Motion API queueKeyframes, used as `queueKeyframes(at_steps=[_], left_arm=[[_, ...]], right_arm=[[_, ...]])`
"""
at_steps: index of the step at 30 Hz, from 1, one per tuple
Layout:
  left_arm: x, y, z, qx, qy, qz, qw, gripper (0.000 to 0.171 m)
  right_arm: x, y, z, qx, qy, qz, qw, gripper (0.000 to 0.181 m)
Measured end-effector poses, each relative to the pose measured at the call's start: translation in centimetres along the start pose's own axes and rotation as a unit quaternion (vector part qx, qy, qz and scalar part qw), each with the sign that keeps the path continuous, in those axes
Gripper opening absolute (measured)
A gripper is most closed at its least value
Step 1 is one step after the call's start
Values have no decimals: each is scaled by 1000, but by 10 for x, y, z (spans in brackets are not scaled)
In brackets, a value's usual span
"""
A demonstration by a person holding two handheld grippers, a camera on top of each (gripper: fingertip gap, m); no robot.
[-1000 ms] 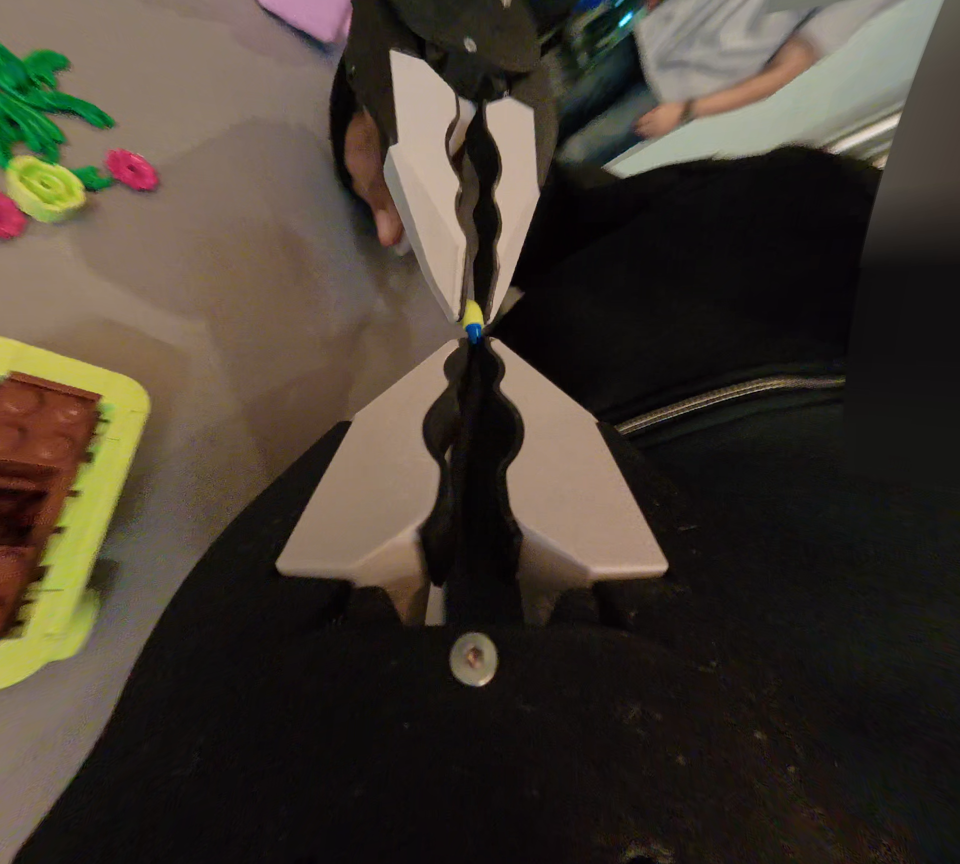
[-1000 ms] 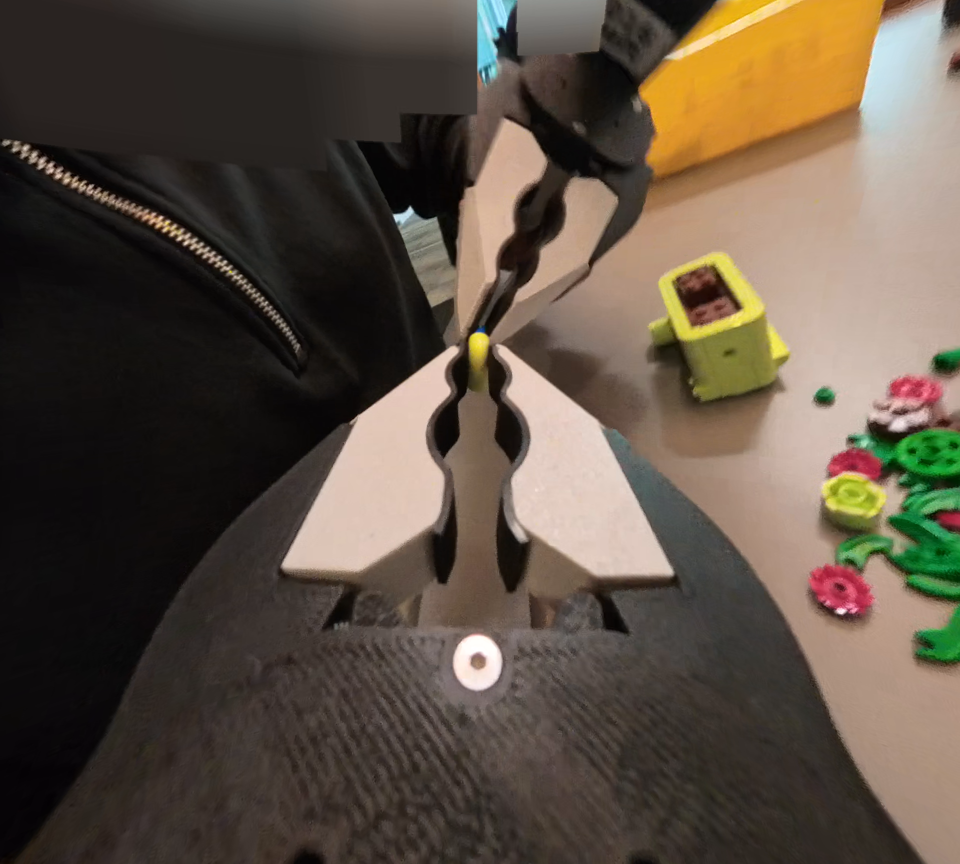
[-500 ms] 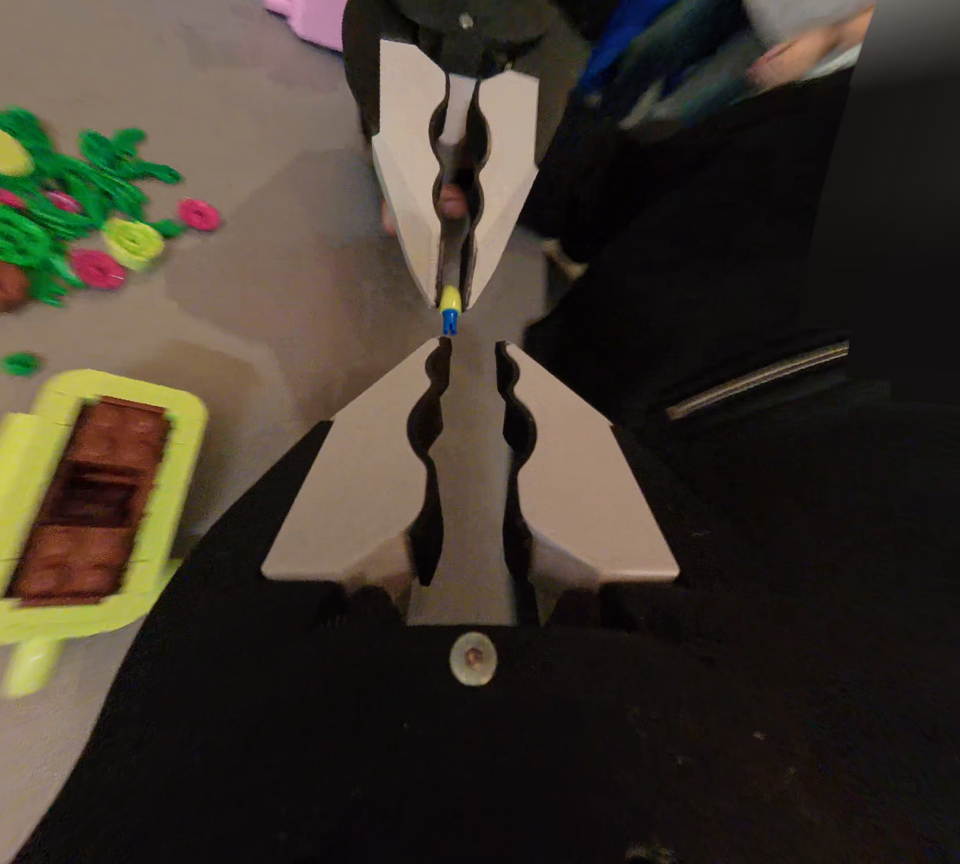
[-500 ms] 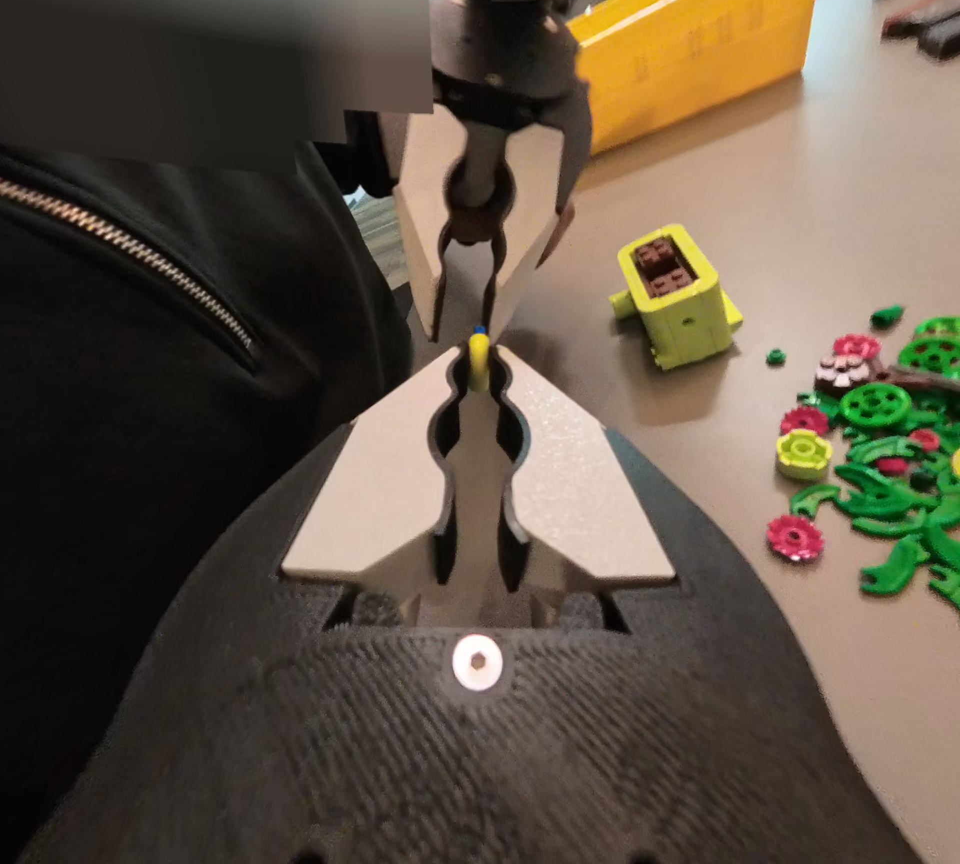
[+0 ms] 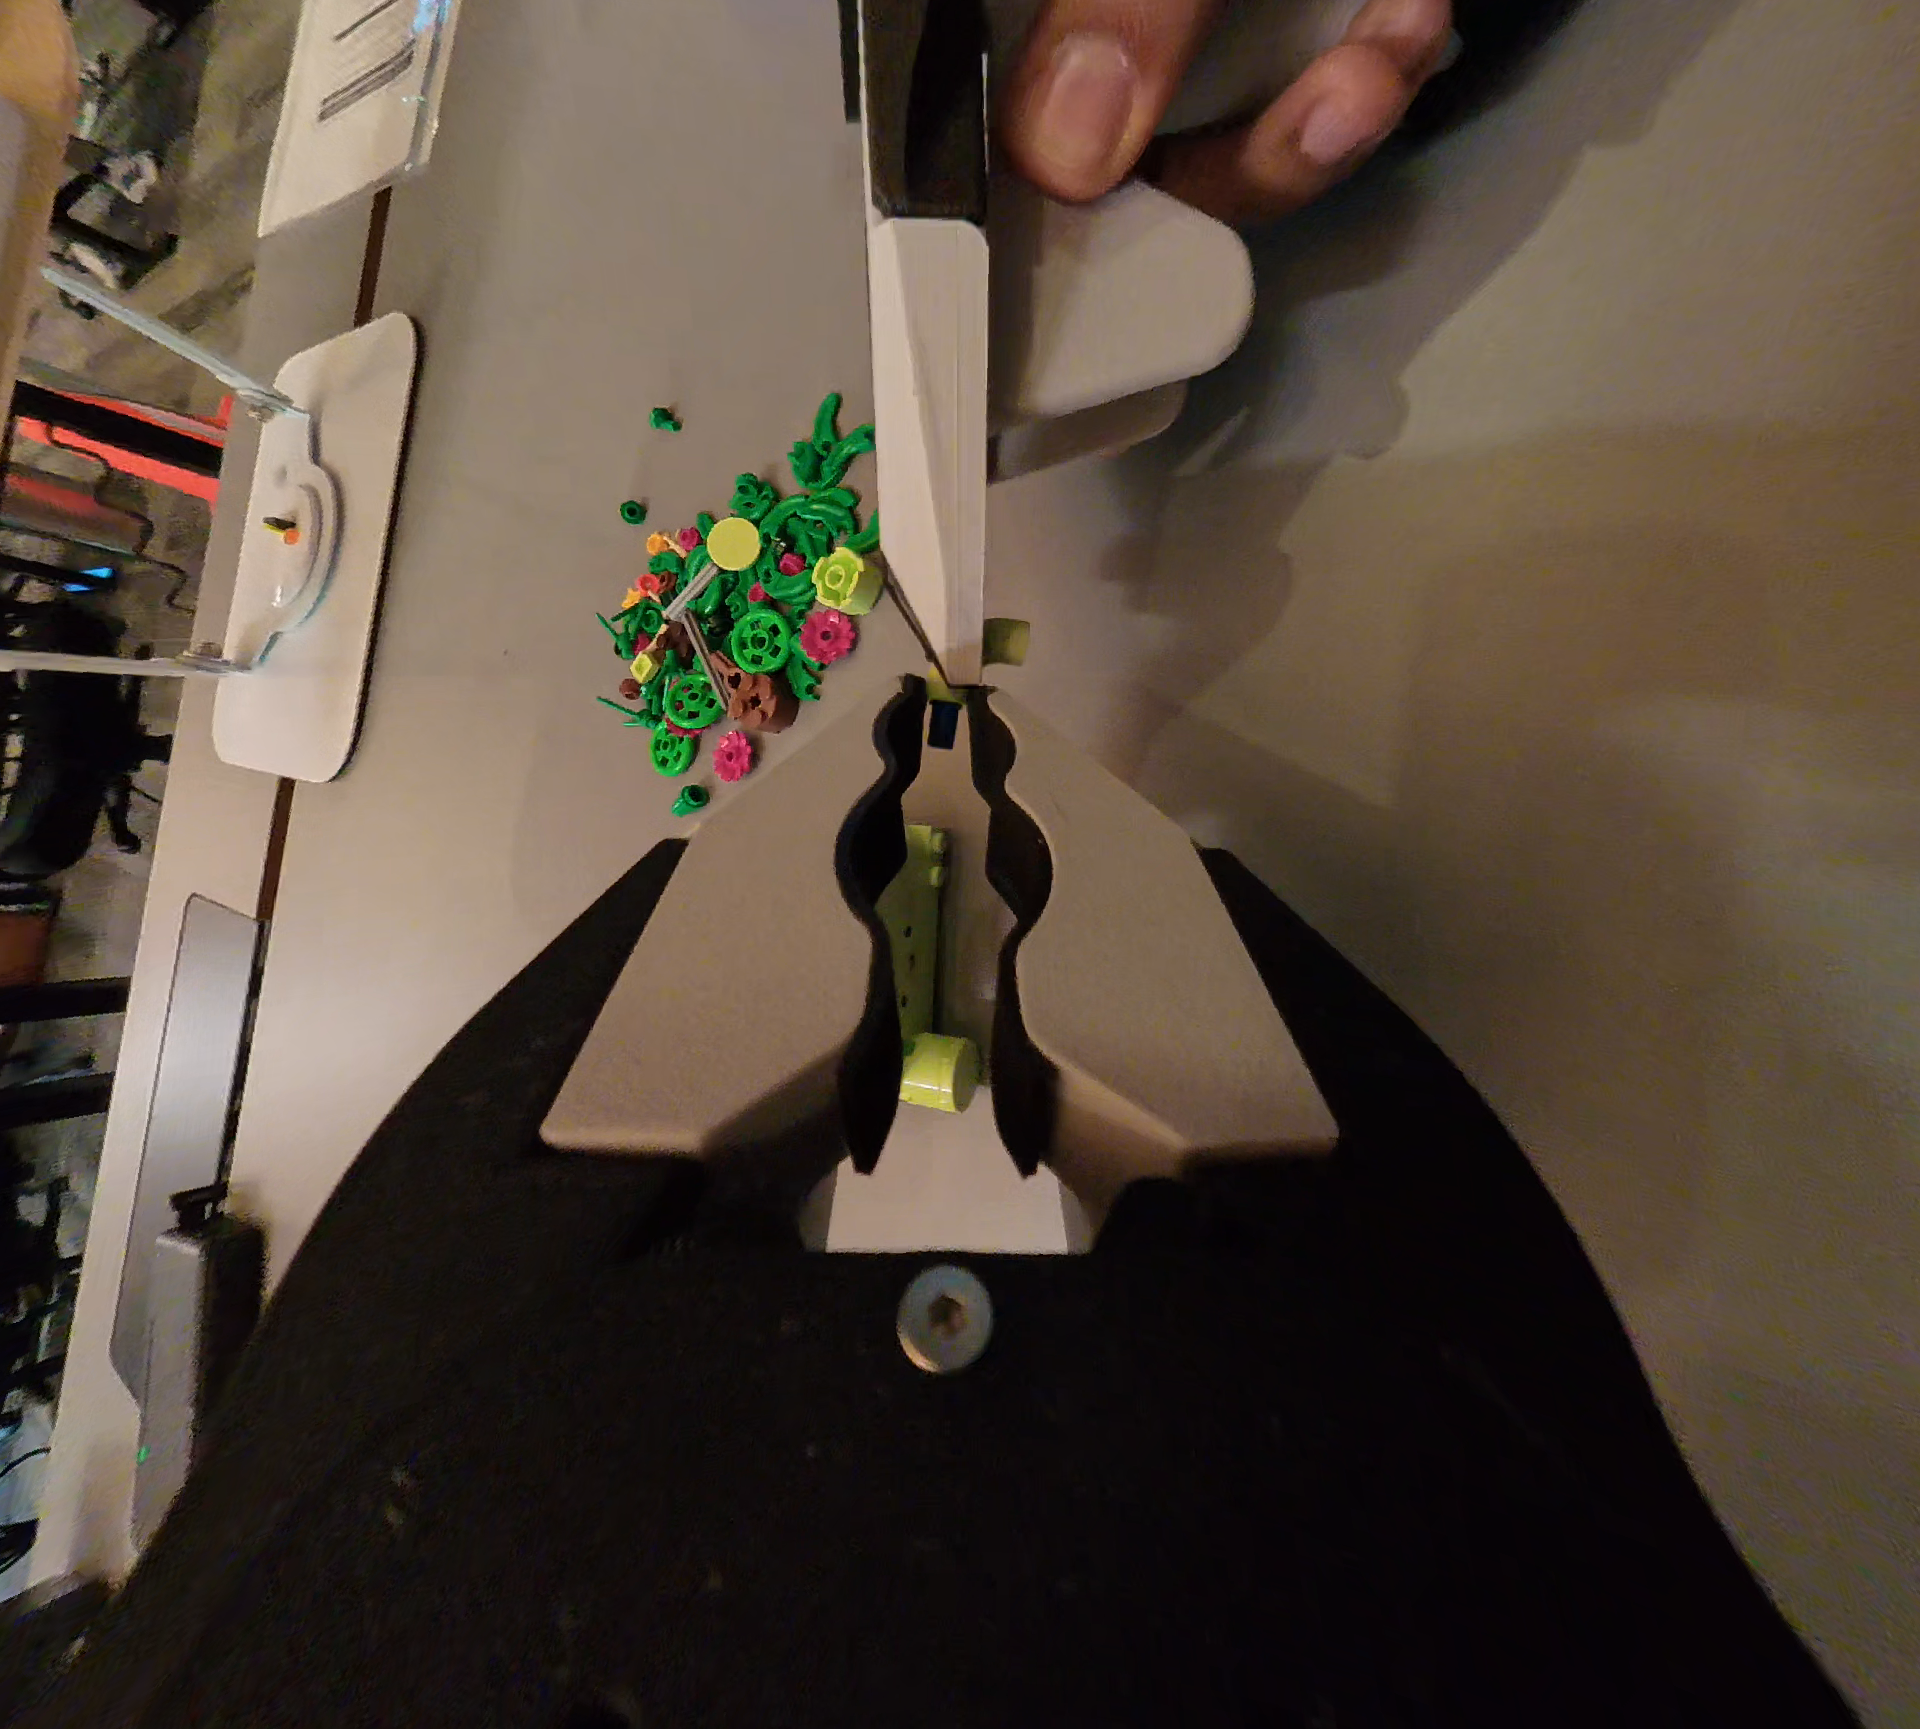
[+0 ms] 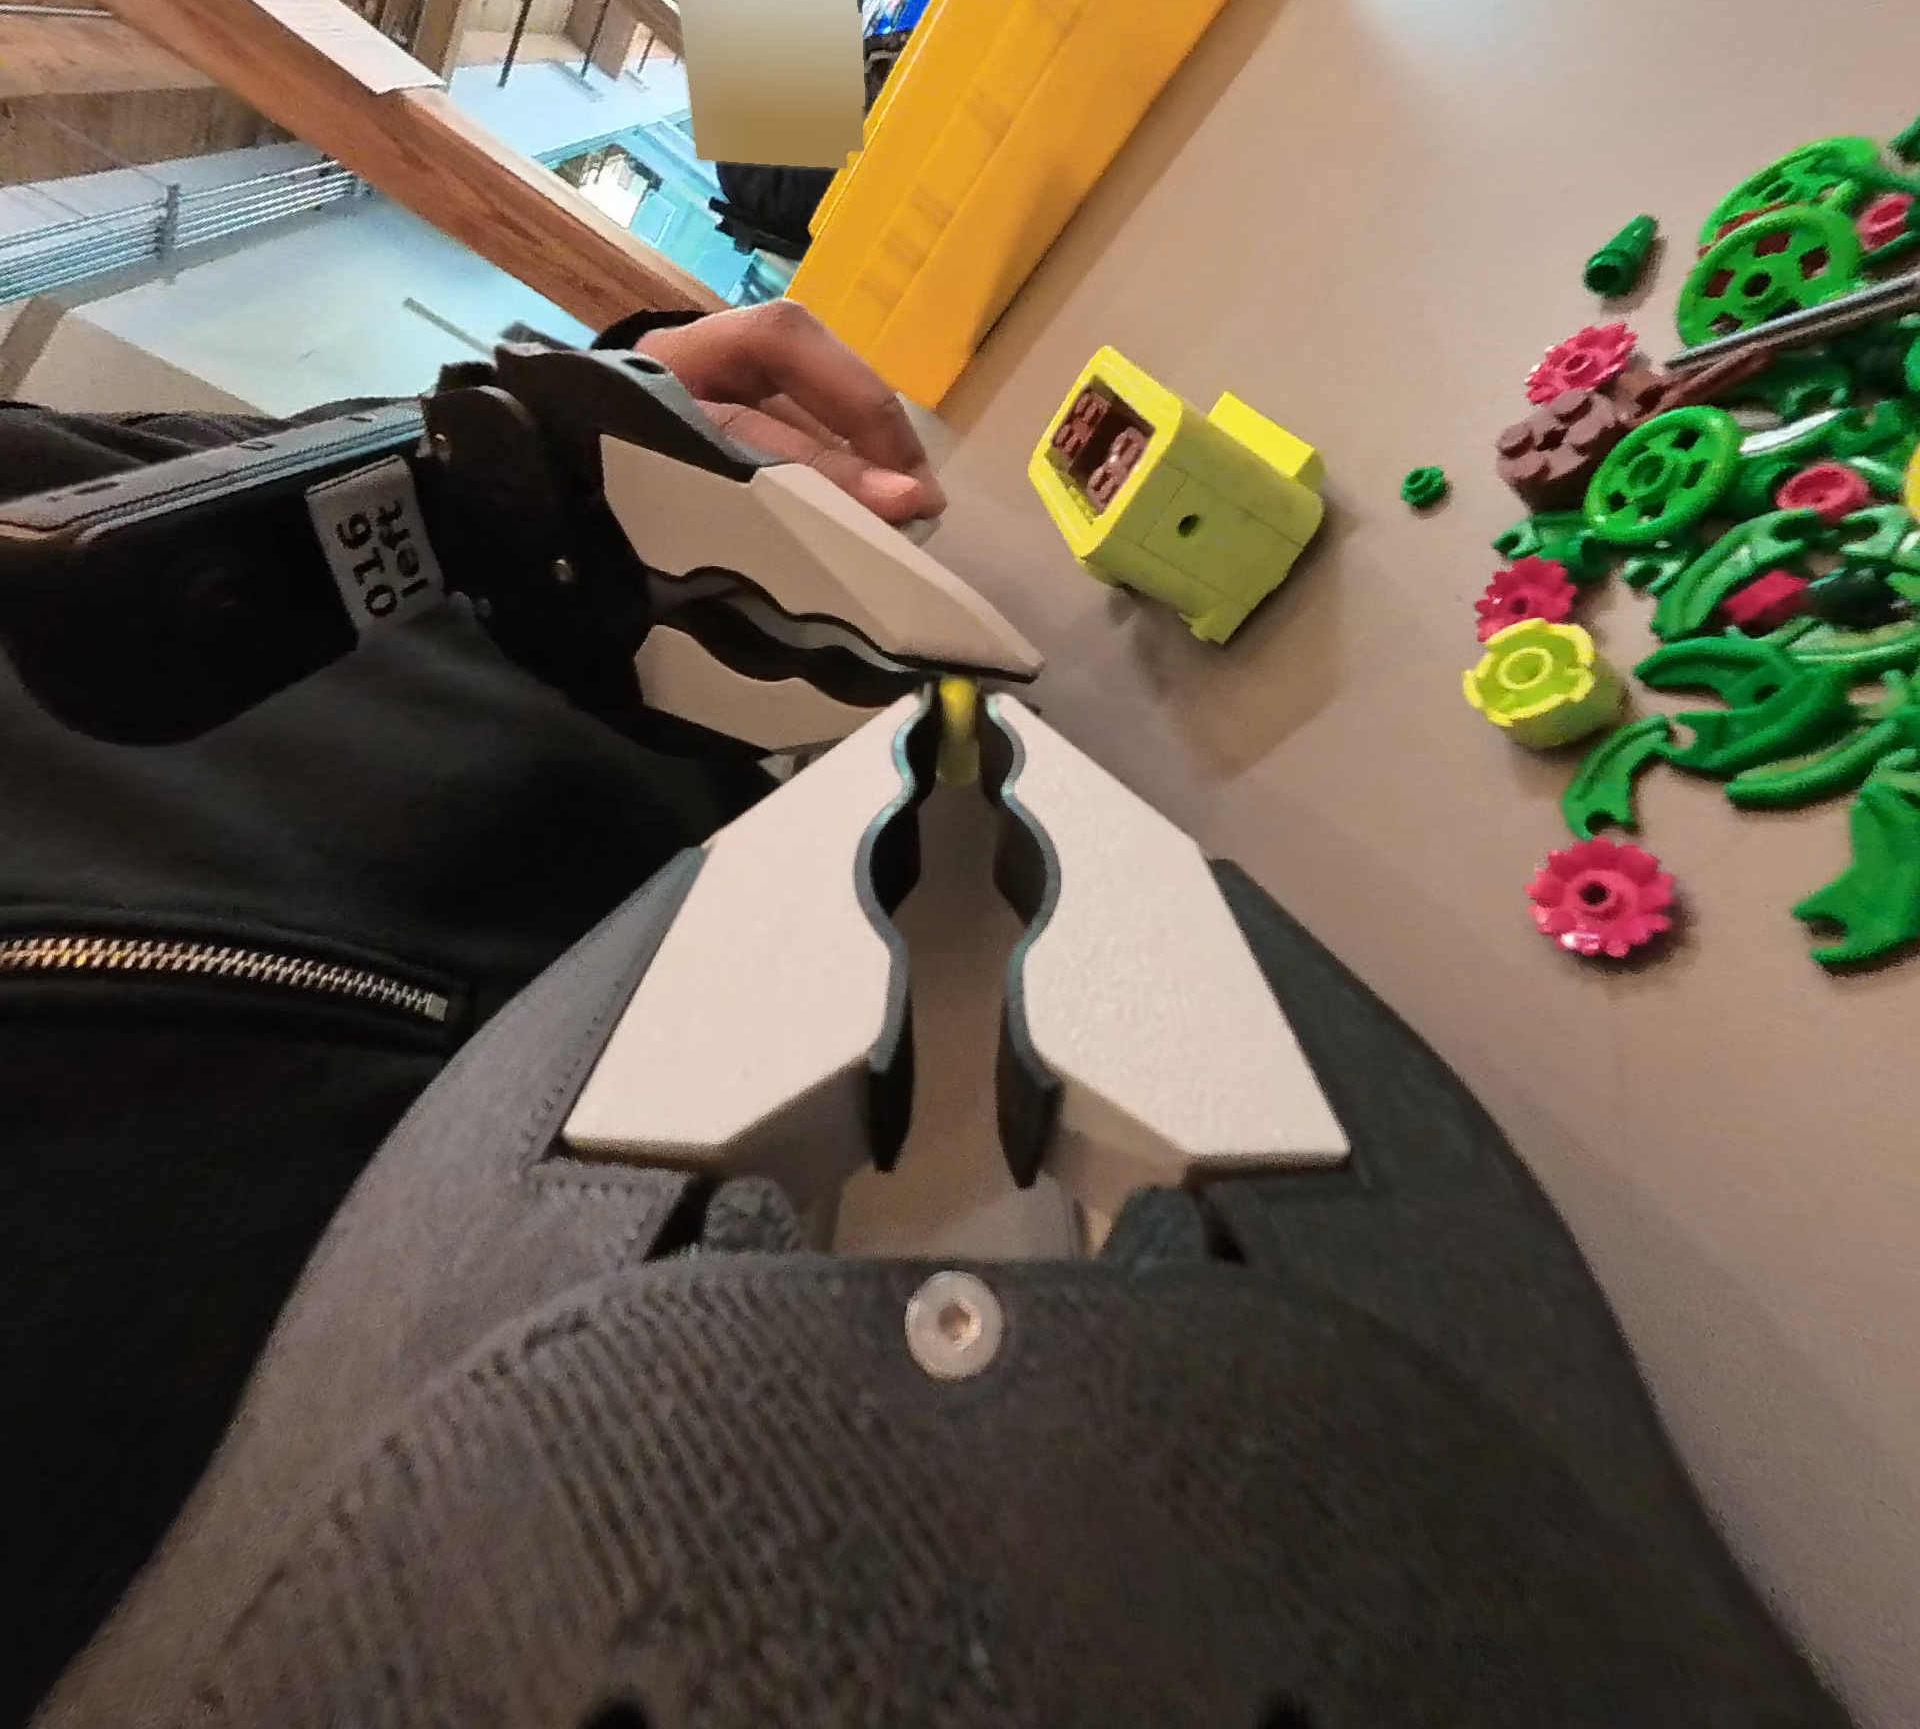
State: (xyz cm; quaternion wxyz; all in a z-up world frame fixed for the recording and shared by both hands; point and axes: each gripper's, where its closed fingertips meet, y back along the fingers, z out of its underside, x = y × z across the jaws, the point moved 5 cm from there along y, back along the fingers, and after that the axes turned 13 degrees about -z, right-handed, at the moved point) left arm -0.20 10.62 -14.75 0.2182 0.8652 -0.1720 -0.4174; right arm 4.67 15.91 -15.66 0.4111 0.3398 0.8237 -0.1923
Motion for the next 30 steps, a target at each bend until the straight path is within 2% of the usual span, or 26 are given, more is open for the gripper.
queueKeyframes(at_steps=[9,22,26,30], left_arm=[[0,-2,1,-16,-50,-43,998,3],[0,-5,3,-31,-35,-45,998,2],[2,-5,1,-28,-31,-39,998,6],[3,-7,0,-29,-36,-41,998,2]], right_arm=[[2,0,-1,13,-5,19,1000,5],[1,4,-1,18,1,21,1000,5],[1,3,-1,14,2,22,1000,5],[1,4,0,11,7,29,999,5]])
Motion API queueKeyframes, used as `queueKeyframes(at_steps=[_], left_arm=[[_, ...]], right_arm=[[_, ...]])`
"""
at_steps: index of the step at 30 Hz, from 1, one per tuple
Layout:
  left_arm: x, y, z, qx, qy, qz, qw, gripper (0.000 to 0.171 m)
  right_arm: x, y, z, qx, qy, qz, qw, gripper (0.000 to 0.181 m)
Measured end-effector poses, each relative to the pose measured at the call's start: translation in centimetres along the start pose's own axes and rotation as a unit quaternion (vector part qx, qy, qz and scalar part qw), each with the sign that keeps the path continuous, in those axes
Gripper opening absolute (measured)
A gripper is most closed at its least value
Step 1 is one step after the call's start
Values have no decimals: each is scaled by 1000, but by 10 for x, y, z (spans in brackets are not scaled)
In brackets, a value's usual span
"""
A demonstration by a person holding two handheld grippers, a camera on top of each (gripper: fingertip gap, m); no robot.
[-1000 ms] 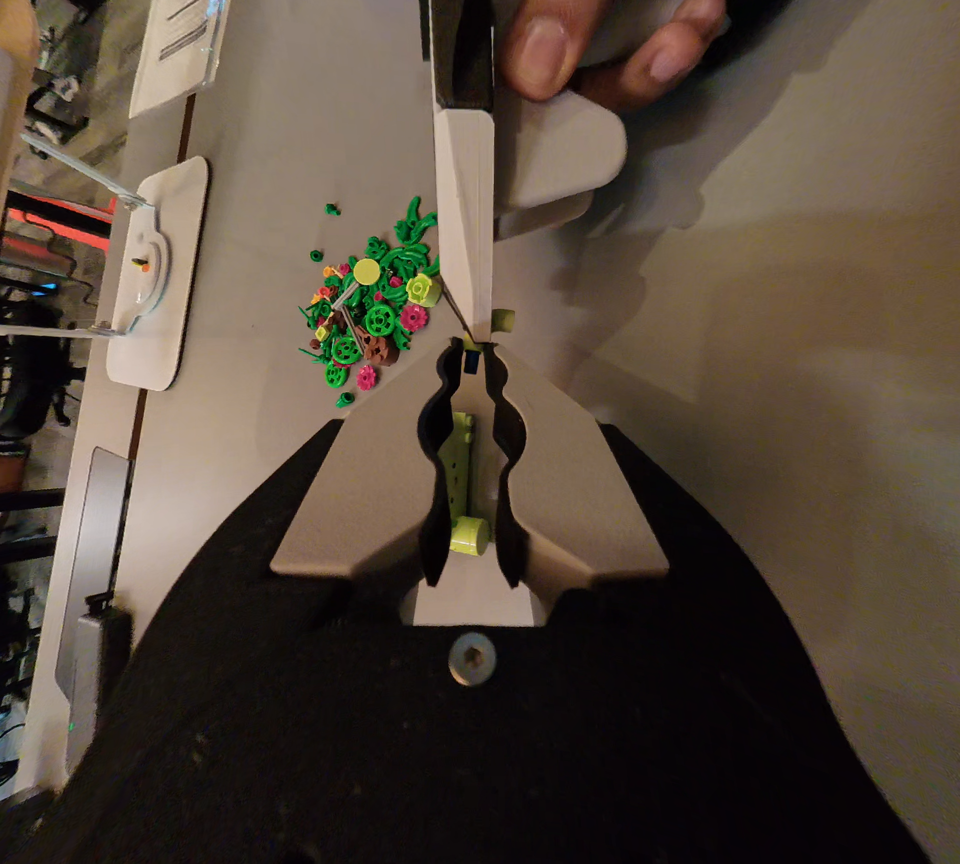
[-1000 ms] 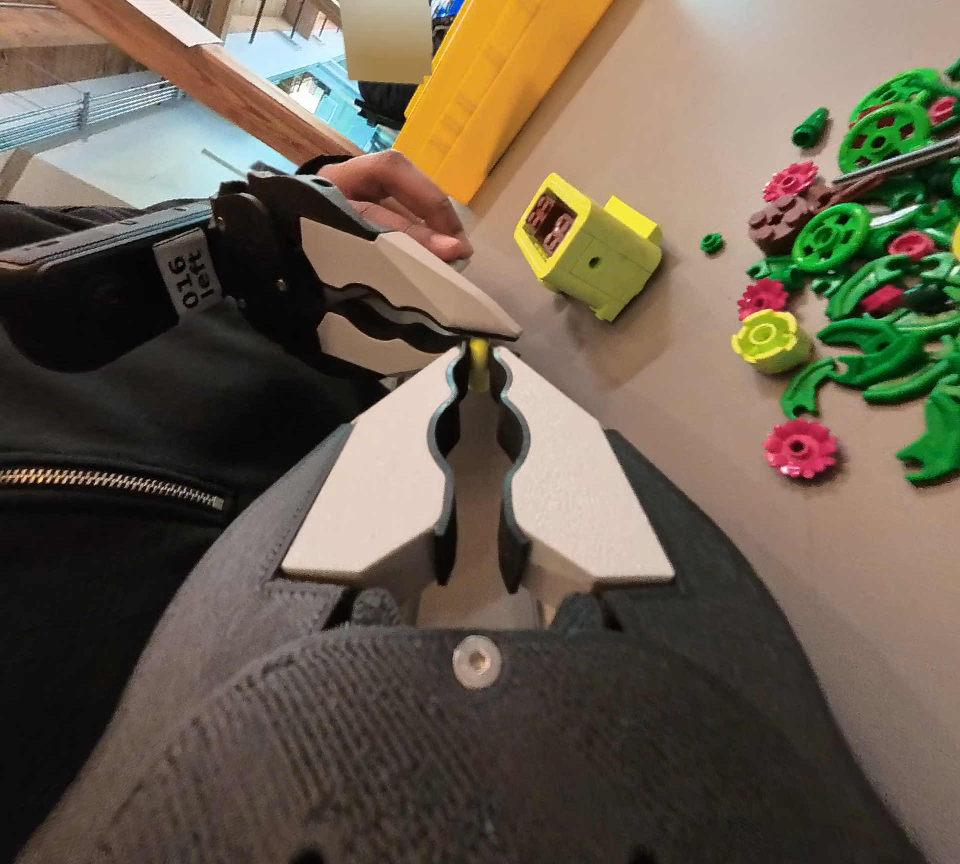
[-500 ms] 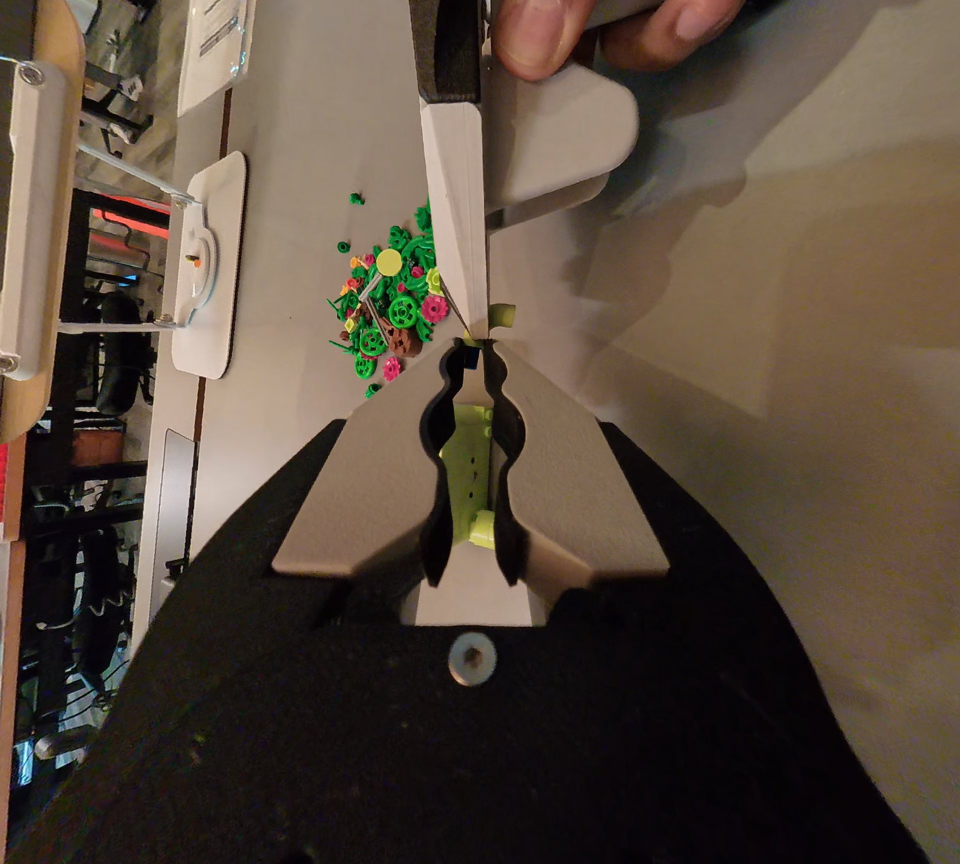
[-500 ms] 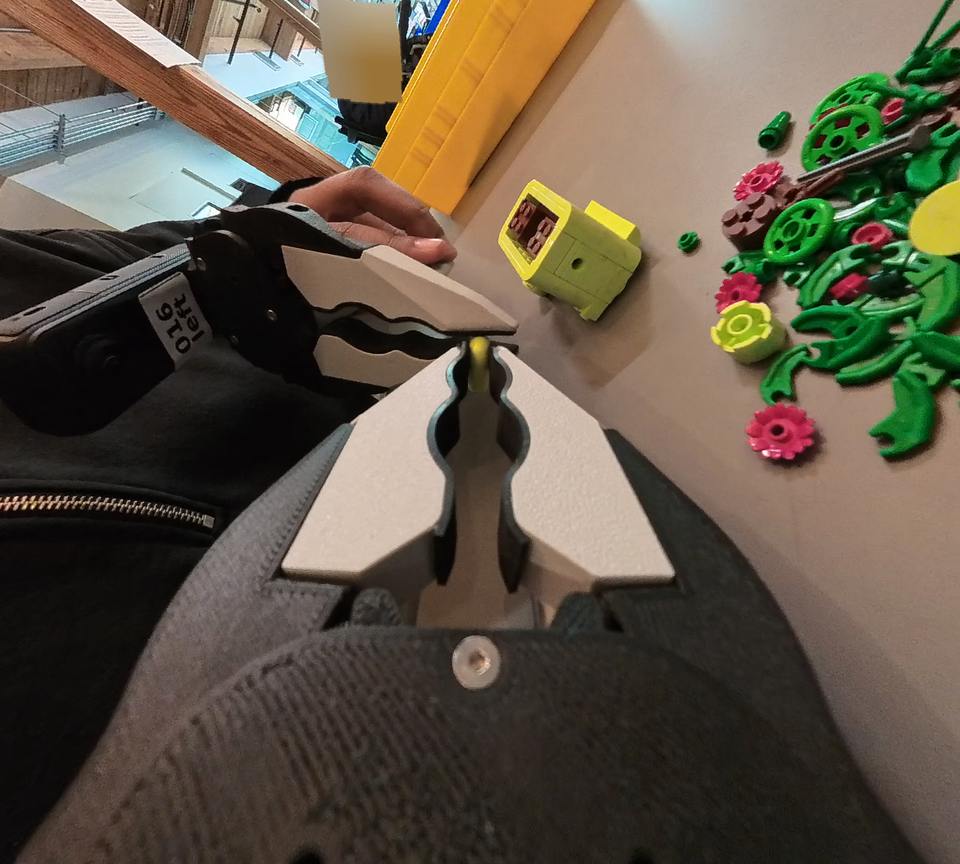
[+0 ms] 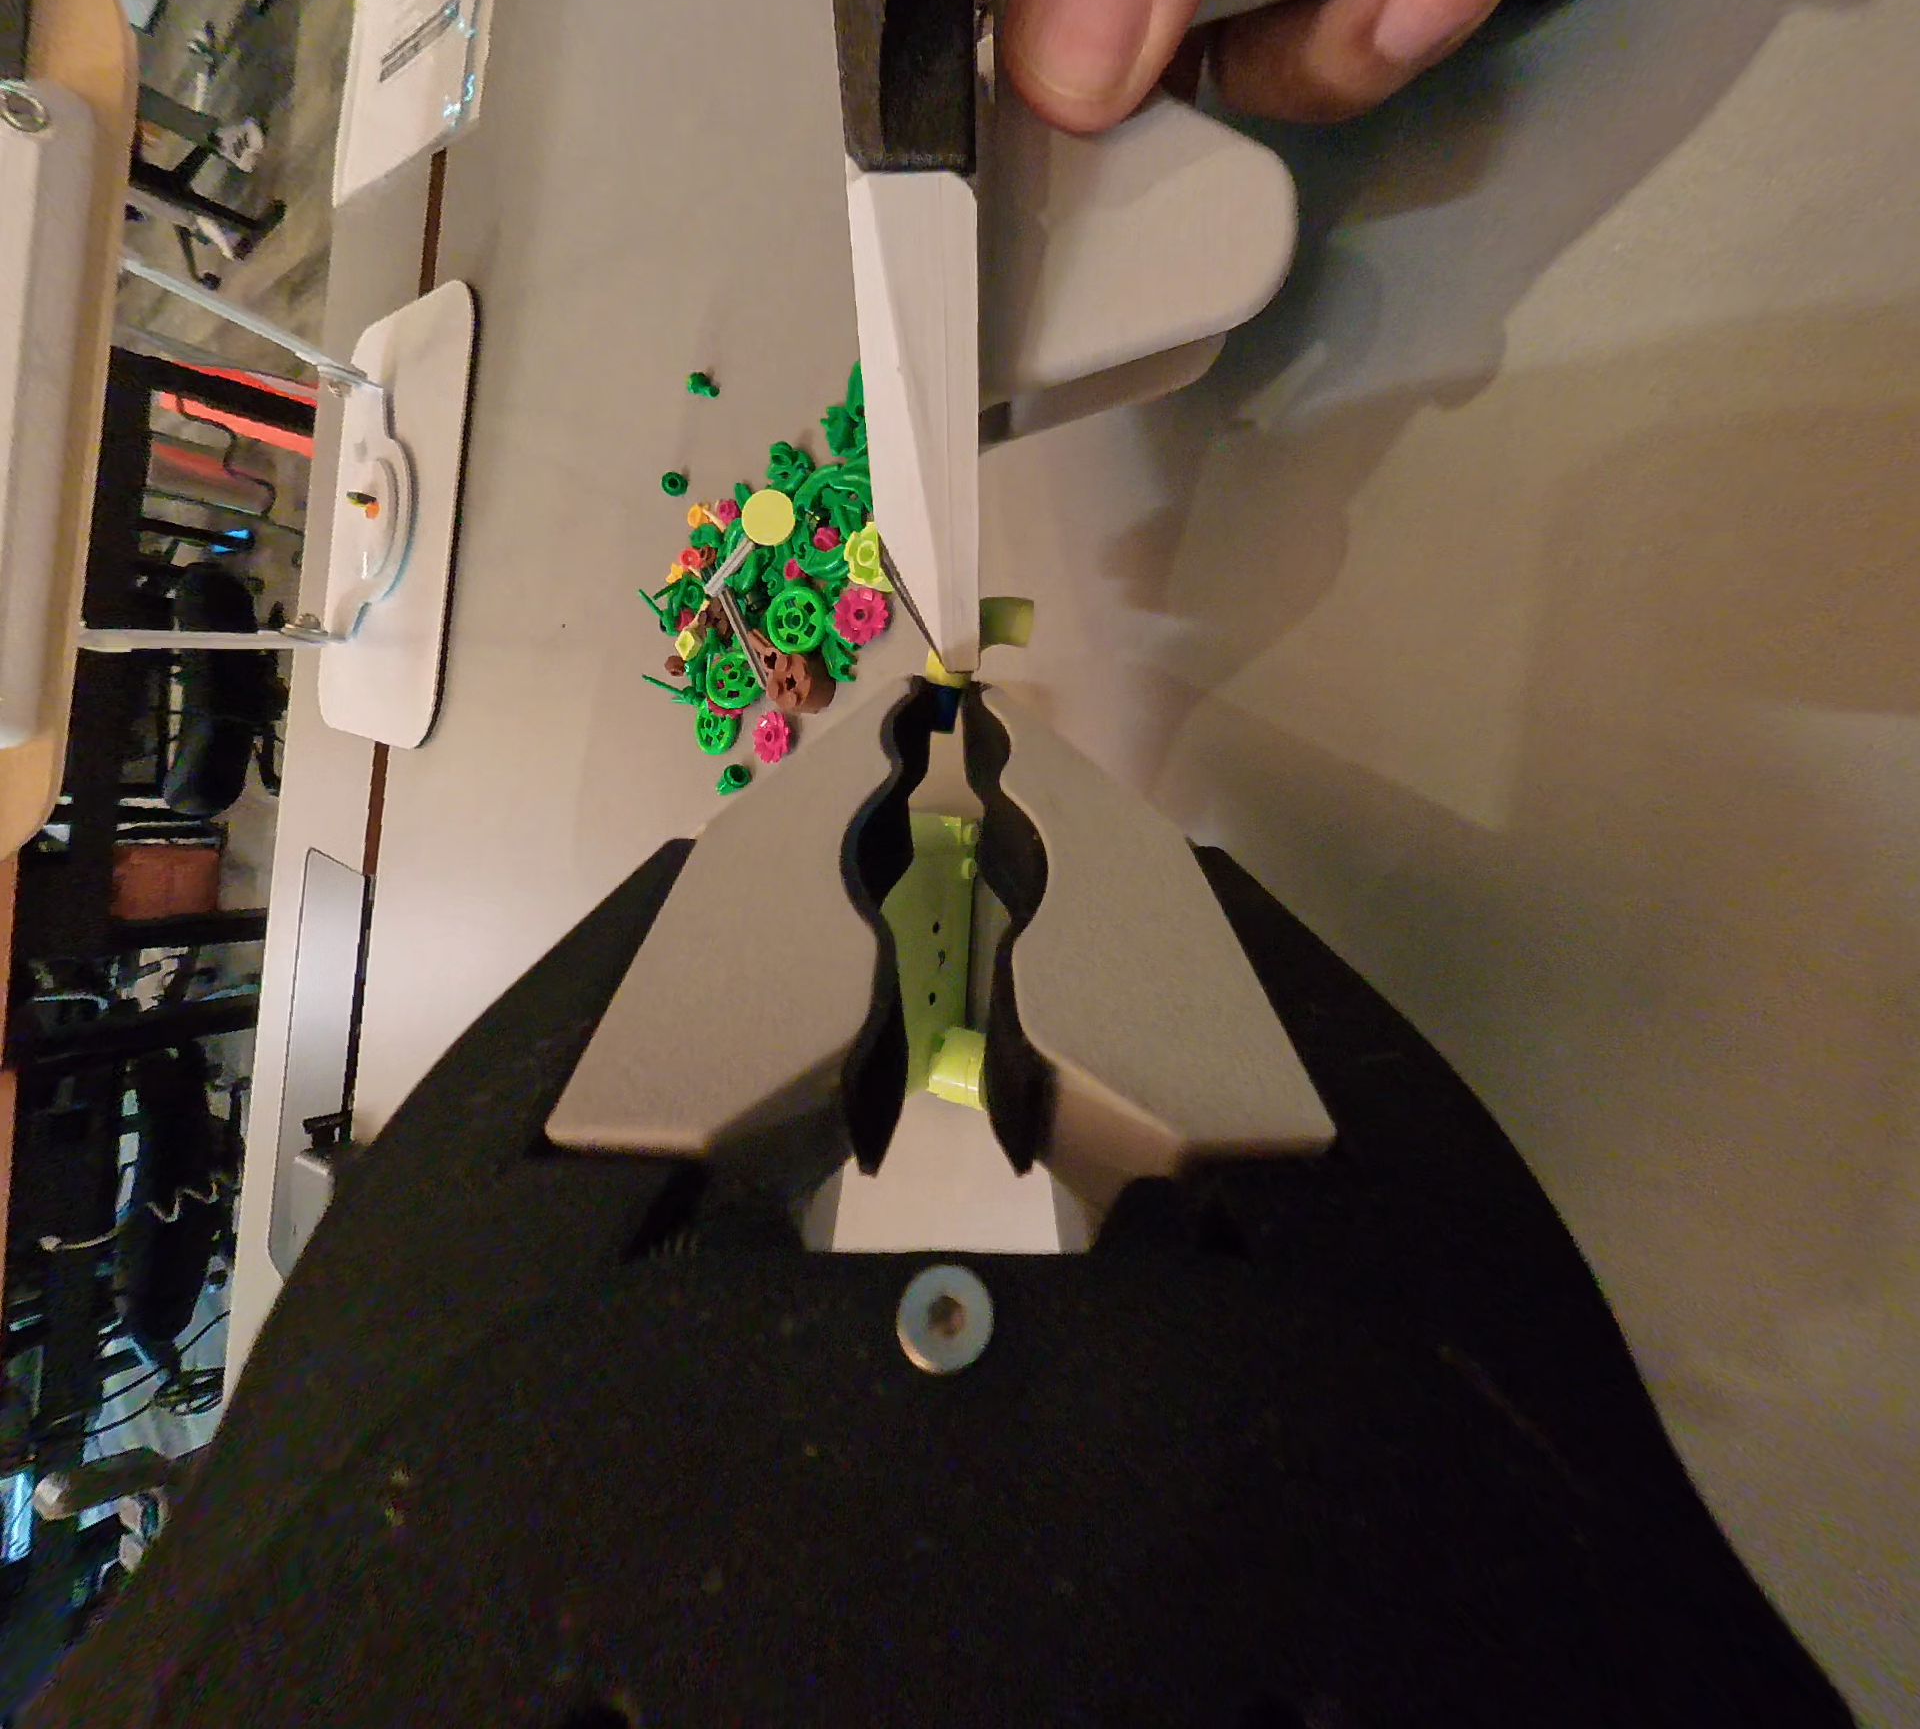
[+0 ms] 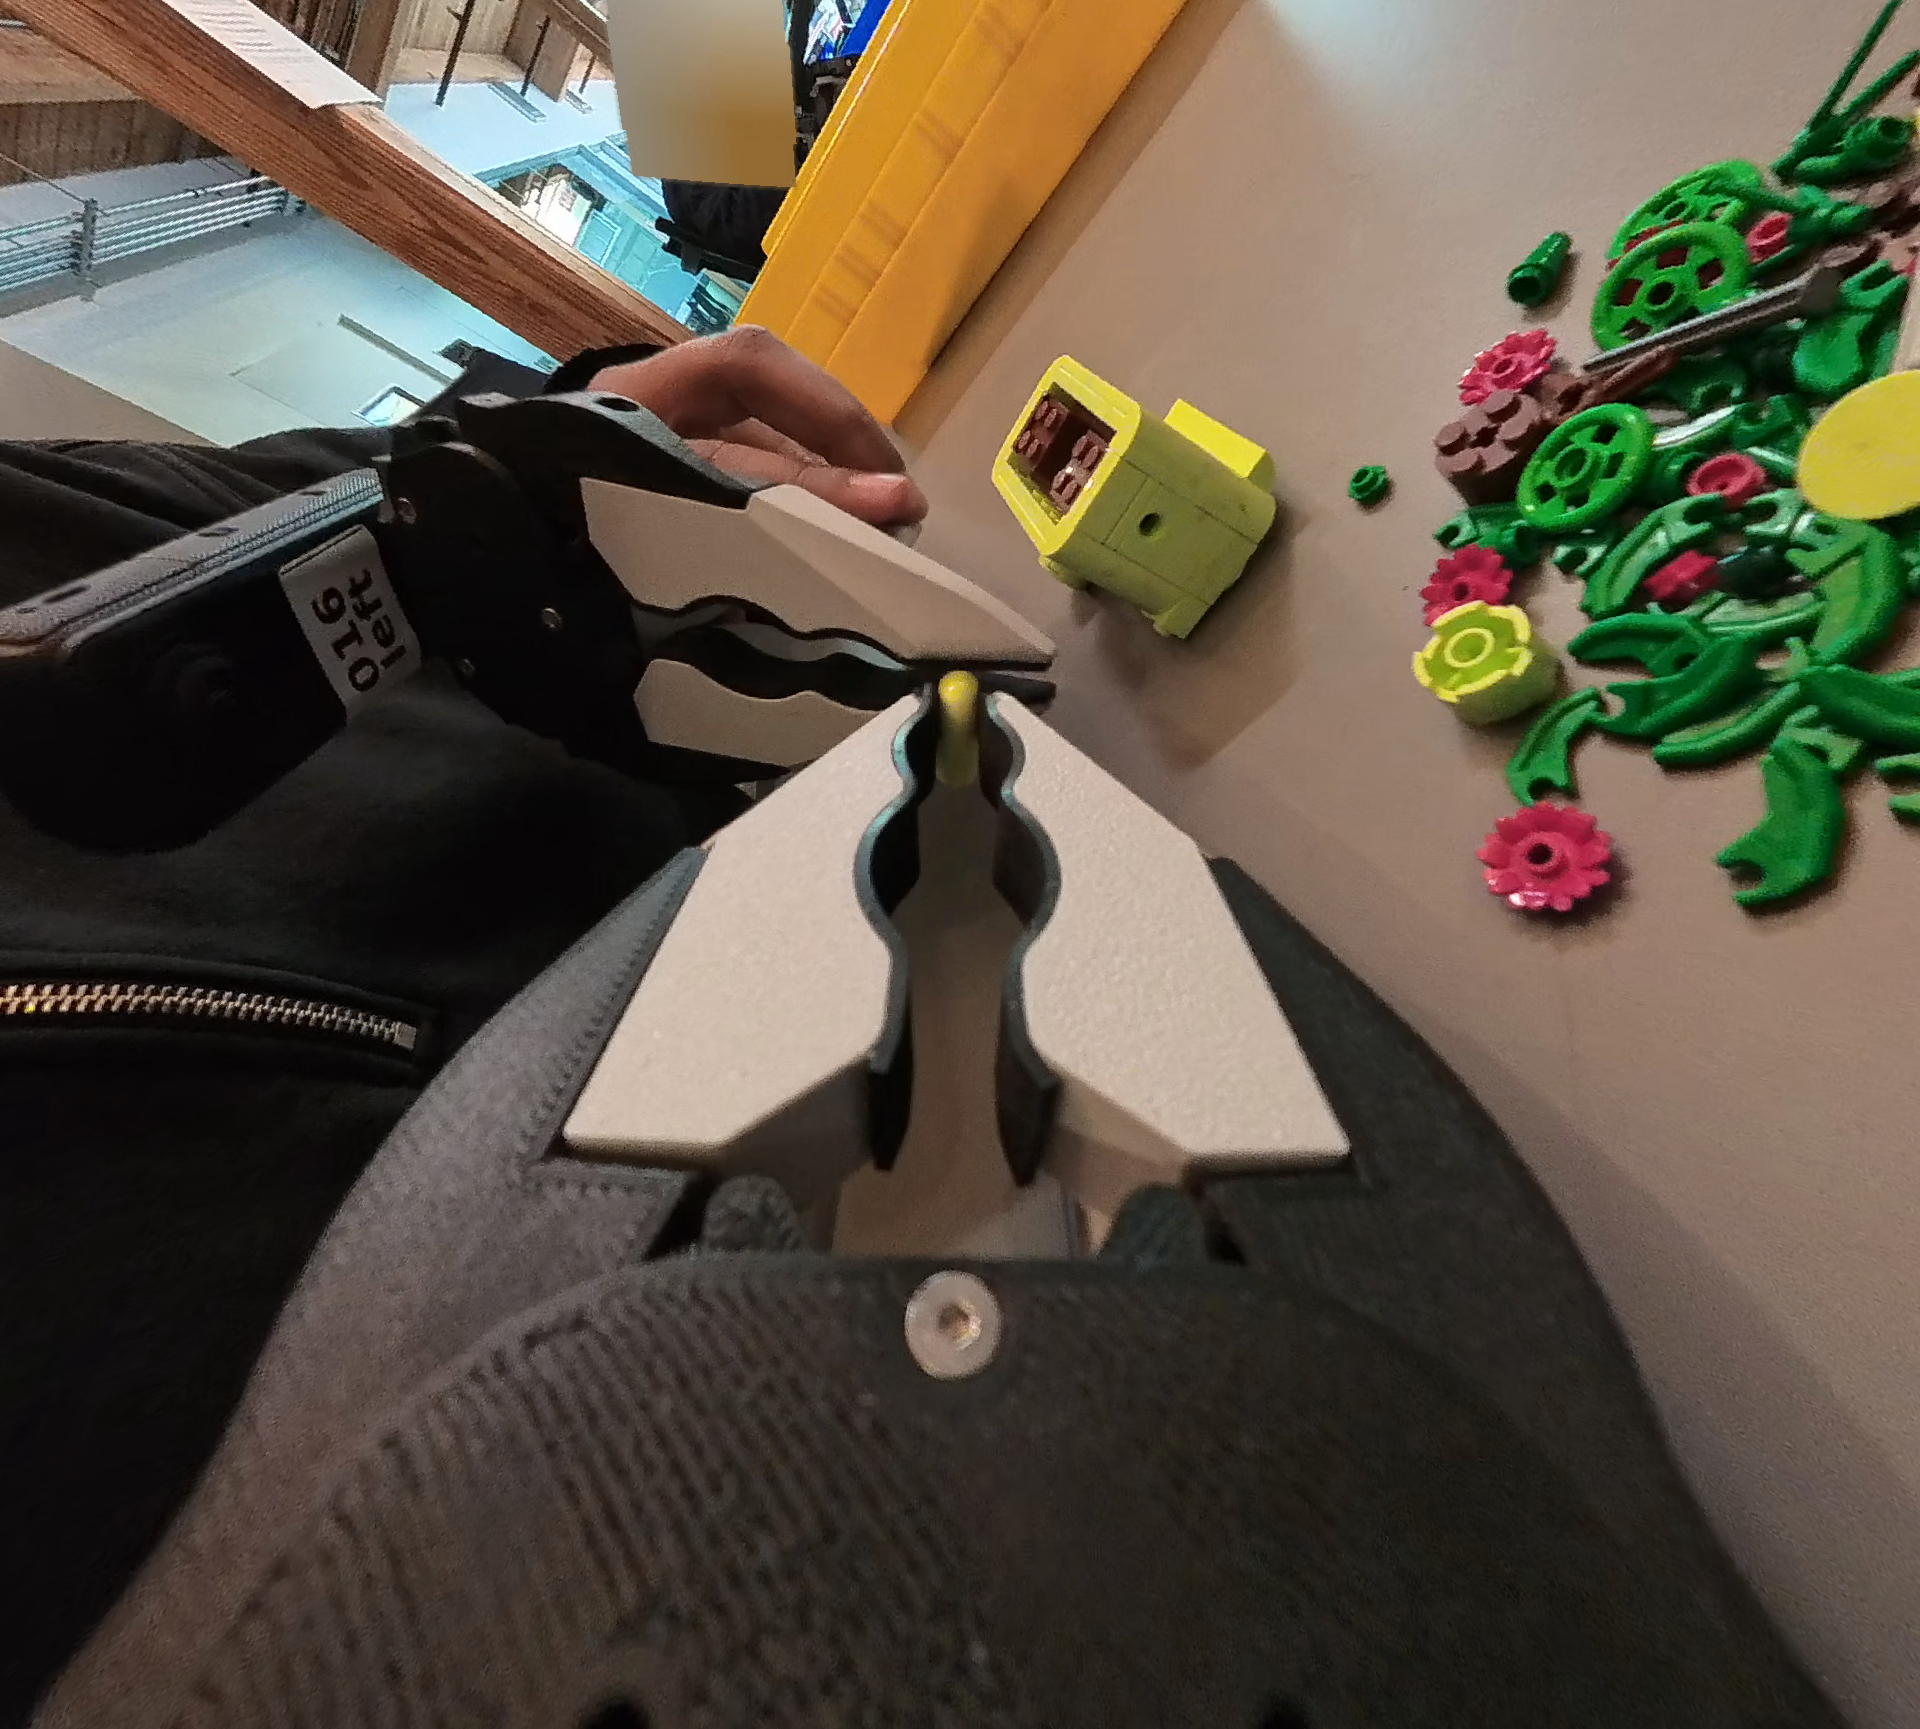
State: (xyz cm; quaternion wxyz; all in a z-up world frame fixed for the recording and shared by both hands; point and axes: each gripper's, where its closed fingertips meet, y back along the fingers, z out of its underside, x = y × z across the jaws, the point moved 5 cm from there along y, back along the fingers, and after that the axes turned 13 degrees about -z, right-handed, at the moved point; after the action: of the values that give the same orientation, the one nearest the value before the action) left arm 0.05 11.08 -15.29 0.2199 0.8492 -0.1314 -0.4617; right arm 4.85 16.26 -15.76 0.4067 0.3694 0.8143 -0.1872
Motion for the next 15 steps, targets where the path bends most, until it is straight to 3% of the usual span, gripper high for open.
queueKeyframes(at_steps=[9,12,15], left_arm=[[4,6,1,-20,28,74,997,0],[6,8,2,-31,74,127,989,0],[8,13,2,-46,150,207,966,0]], right_arm=[[-5,-5,6,-49,51,20,997,5],[-7,-6,9,-66,67,16,995,5],[-11,-8,11,-92,96,10,991,6]])
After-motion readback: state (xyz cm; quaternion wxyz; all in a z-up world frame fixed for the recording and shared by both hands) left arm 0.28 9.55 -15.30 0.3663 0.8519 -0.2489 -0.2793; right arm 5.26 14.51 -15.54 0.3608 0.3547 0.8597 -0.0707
